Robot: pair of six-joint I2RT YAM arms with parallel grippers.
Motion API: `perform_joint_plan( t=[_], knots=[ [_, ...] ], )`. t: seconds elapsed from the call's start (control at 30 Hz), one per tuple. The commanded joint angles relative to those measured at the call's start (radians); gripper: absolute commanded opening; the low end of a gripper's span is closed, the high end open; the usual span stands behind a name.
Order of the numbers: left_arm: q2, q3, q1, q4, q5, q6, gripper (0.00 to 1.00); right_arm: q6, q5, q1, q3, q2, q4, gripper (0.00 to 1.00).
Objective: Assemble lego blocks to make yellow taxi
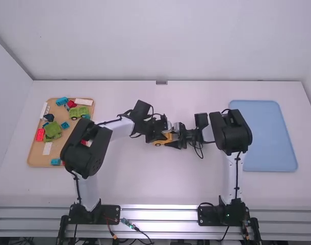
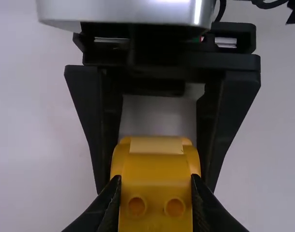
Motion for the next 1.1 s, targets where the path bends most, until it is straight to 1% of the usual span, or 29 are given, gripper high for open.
perform_joint_plan(
  t=[0.0, 0.13, 0.3, 0.4, 0.43, 0.53, 0.57, 0.67, 0.73, 0.87, 0.97, 1.07],
  knots=[
    [0.079, -0.016, -0.038, -0.013, 0.0, 0.002, 0.01, 0.028, 0.047, 0.017, -0.01, 0.028, -0.016, 0.59],
    [0.088, -0.016, -0.038, -0.027, -0.002, 0.033, 0.01, 0.027, 0.047, 0.017, -0.009, 0.028, -0.016, 0.59],
    [0.088, -0.016, -0.038, -0.042, -0.06, 0.025, 0.01, 0.027, 0.047, 0.017, -0.009, 0.028, -0.016, 0.59],
    [0.088, -0.016, -0.037, -0.042, -0.06, 0.024, 0.02, 0.028, 0.048, 0.017, -0.009, 0.028, -0.017, 0.59],
    [0.088, -0.016, -0.037, -0.042, -0.06, 0.024, 0.05, 0.028, 0.048, 0.016, -0.009, 0.028, -0.017, 0.59],
    [0.088, -0.013, -0.037, -0.043, -0.072, 0.018, 0.07, 0.029, 0.048, 0.015, -0.01, 0.028, -0.017, 0.59],
    [0.088, -0.006, -0.037, -0.048, -0.104, -0.007, 0.08, 0.028, 0.048, 0.016, -0.01, 0.028, -0.018, 0.59],
    [0.088, 0.014, -0.039, -0.085, -0.144, -0.006, 0.08, 0.029, 0.048, 0.015, -0.008, 0.028, -0.02, 0.59],
    [0.088, 0.03, -0.037, -0.111, -0.145, -0.006, 0.03, 0.028, 0.047, 0.015, -0.009, 0.028, -0.02, 0.59],
    [0.088, 0.056, -0.037, -0.151, -0.126, 0.02, 0.03, 0.028, 0.048, 0.015, -0.01, 0.028, -0.02, 0.59],
    [0.088, 0.071, -0.037, -0.173, -0.124, 0.027, 0.04, 0.028, 0.048, 0.015, -0.009, 0.028, -0.02, 0.59],
    [0.088, 0.072, -0.037, -0.174, -0.124, 0.026, 0.12, 0.028, 0.048, 0.016, -0.009, 0.028, -0.02, 0.59]
  ],
)
